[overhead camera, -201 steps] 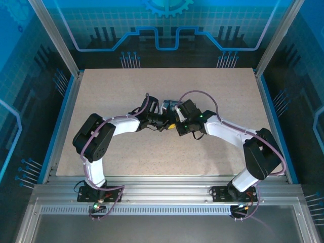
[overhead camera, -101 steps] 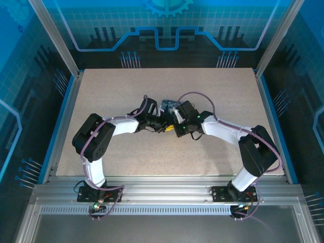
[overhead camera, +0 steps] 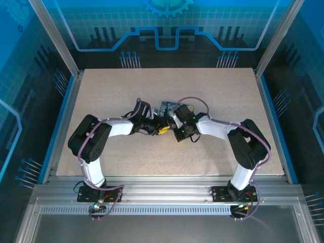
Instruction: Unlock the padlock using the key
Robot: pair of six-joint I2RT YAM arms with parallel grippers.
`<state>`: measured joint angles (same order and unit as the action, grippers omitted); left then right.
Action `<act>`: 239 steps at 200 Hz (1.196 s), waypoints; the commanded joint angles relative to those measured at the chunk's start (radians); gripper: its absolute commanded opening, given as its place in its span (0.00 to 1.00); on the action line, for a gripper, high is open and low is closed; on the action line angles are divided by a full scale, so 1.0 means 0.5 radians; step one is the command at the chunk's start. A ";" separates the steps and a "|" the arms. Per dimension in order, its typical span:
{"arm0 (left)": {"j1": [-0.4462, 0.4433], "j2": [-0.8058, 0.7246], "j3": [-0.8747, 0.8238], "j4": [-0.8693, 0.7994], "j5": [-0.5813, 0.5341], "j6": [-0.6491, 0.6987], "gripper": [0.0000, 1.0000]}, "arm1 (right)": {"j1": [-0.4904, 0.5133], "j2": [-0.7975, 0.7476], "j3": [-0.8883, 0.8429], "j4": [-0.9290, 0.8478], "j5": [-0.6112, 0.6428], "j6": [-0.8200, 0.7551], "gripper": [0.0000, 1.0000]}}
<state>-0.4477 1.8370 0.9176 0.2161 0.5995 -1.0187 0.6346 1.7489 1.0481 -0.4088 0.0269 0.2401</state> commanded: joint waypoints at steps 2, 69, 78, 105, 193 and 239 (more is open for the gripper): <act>0.021 -0.063 -0.013 -0.007 0.019 0.011 0.27 | 0.015 -0.019 0.015 -0.047 -0.020 -0.048 0.00; 0.026 -0.084 0.030 -0.062 0.053 0.065 0.29 | 0.026 -0.157 -0.050 -0.037 -0.013 -0.111 0.00; 0.026 -0.081 0.032 -0.056 0.056 0.066 0.29 | 0.023 -0.154 -0.042 -0.052 0.006 -0.113 0.00; 0.024 -0.089 0.035 -0.043 0.086 0.098 0.31 | 0.021 -0.194 -0.039 -0.065 0.000 -0.069 0.03; -0.052 -0.037 0.020 0.008 0.049 0.333 0.43 | -0.153 -0.374 -0.064 -0.019 -0.062 0.137 0.26; -0.101 -0.046 -0.141 0.452 0.021 0.305 0.53 | -0.189 -0.341 0.011 -0.002 -0.113 0.179 0.27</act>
<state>-0.4870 1.8194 0.9100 0.2813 0.6163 -0.8810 0.5465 1.5738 1.0153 -0.4187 0.0097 0.3027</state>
